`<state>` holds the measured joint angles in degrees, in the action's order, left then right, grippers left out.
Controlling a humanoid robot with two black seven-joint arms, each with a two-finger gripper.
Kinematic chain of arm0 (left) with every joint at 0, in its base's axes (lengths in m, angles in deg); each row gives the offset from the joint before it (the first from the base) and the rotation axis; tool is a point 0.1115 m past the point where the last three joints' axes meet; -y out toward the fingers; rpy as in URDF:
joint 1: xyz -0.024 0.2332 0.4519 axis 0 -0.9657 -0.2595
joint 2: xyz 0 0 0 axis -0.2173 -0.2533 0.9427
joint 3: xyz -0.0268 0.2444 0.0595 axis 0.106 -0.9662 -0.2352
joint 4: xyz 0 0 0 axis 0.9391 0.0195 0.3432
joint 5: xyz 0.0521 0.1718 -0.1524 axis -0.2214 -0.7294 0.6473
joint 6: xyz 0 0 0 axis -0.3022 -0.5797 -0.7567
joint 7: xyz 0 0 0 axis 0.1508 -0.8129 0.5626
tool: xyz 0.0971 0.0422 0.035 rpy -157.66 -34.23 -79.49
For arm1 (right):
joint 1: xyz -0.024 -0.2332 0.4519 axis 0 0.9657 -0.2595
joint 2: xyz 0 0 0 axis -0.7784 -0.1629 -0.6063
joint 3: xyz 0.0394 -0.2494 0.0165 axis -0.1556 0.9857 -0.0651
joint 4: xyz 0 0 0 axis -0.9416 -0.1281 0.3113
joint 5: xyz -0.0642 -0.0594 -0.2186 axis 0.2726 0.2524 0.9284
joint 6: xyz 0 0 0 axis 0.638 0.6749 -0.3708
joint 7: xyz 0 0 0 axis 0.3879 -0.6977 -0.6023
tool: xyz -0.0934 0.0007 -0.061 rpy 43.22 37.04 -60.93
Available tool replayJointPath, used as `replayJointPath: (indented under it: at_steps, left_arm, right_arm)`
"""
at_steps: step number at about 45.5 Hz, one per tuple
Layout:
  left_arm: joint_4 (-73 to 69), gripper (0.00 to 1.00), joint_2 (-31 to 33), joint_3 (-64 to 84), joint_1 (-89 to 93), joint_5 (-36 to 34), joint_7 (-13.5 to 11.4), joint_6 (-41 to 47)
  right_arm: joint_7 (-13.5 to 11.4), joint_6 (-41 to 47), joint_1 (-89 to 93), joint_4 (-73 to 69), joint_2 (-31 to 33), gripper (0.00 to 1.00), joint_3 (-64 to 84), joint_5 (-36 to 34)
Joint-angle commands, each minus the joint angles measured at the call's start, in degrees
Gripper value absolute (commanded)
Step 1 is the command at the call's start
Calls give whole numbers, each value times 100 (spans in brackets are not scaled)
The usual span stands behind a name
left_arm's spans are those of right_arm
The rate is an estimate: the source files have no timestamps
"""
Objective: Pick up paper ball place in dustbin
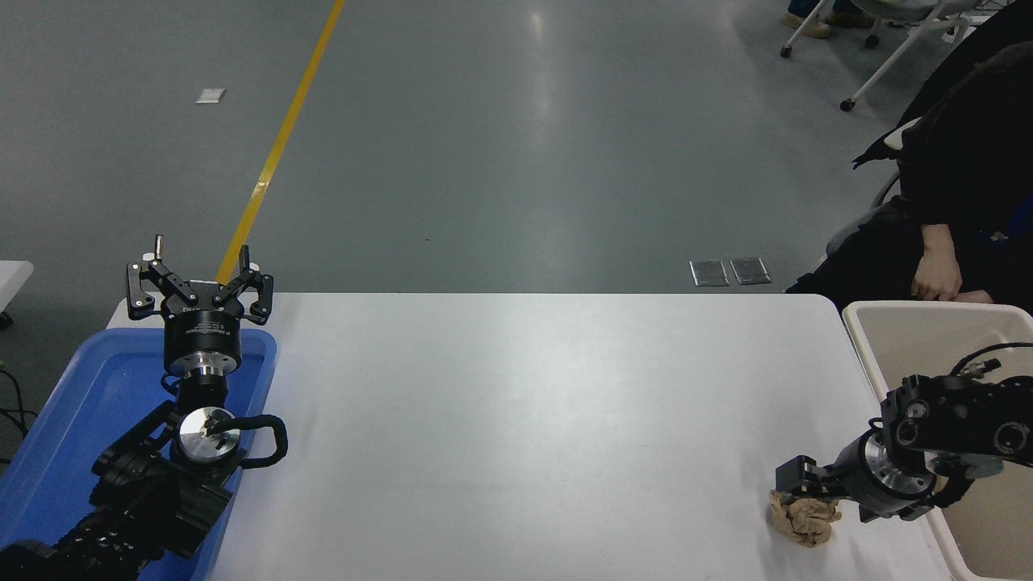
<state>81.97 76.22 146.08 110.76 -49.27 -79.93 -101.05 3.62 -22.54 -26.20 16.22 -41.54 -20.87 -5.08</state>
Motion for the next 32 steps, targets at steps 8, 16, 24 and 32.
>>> replayJointPath:
  at_steps: [8,16,24,32]
  left_arm:
    - [0,99,-1,0,1,0,0,0]
    - [0,99,-1,0,1,0,0,0]
    - [0,99,17,0,1,0,0,0]
    - [0,99,-1,0,1,0,0,0]
  right_arm:
    - [36,-364,347,219,-221,96,-89,-25]
    - [141,-584,418,202,-274,60,-89,-25]
    - [256,-532,418,193,-282,12,-71,-34]
    - [256,-356,120,105,-46,0,8,-34]
